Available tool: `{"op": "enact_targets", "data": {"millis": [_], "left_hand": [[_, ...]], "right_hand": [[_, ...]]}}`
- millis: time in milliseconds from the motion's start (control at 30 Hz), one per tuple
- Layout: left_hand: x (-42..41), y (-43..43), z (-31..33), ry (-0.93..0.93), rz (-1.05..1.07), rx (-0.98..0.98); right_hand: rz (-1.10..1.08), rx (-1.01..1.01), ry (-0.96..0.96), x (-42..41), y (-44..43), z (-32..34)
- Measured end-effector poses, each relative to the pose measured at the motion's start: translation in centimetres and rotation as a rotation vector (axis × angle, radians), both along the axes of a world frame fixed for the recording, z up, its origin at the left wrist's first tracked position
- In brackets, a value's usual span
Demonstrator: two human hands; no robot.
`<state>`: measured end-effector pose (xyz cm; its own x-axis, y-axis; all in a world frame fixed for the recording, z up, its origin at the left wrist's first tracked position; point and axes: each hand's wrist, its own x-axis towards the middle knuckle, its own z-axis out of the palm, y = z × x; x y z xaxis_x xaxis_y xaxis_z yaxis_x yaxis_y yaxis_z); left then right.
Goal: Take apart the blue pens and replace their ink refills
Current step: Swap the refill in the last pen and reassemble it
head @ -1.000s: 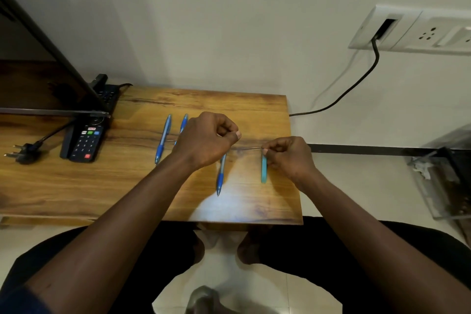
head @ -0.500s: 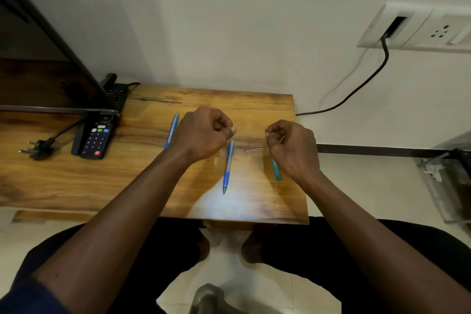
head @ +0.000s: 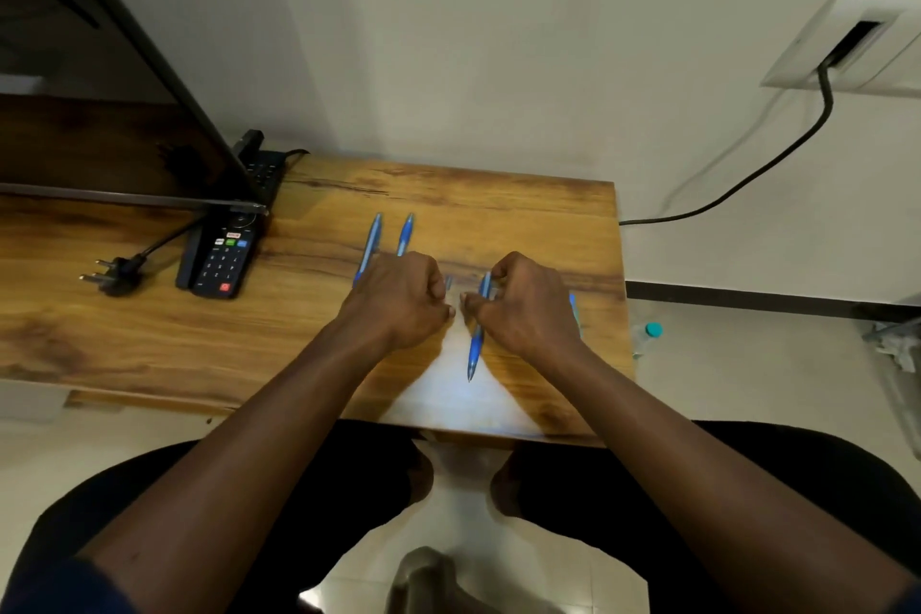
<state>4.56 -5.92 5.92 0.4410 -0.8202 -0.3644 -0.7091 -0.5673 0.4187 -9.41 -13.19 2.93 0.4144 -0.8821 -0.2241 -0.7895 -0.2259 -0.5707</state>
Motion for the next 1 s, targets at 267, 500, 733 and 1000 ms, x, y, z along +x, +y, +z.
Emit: {"op": "enact_targets", "data": {"millis": [267,500,733,1000], "left_hand": [[-0.4,-0.6,-1.0,-0.079,0.018,0.029],[-0.6,-0.5,-1.5,-0.072,0.008,0.020],[0.0,-0.4,-0.8,0.048,0.071,-0.084],[0.3,-0.2,-0.4,0.157,0.142,-0.210]], "right_hand": [[-0.032,0.058,-0.036,0.1,-0.5,-0.1],[-0.034,0.039,-0.027,0.4,-0.3,-0.5],[-0.084,0.031,-0.062,0.5,-0.3,-0.7],[0.054,-0.043,0.016,0.7,0.7,-0.2]]}}
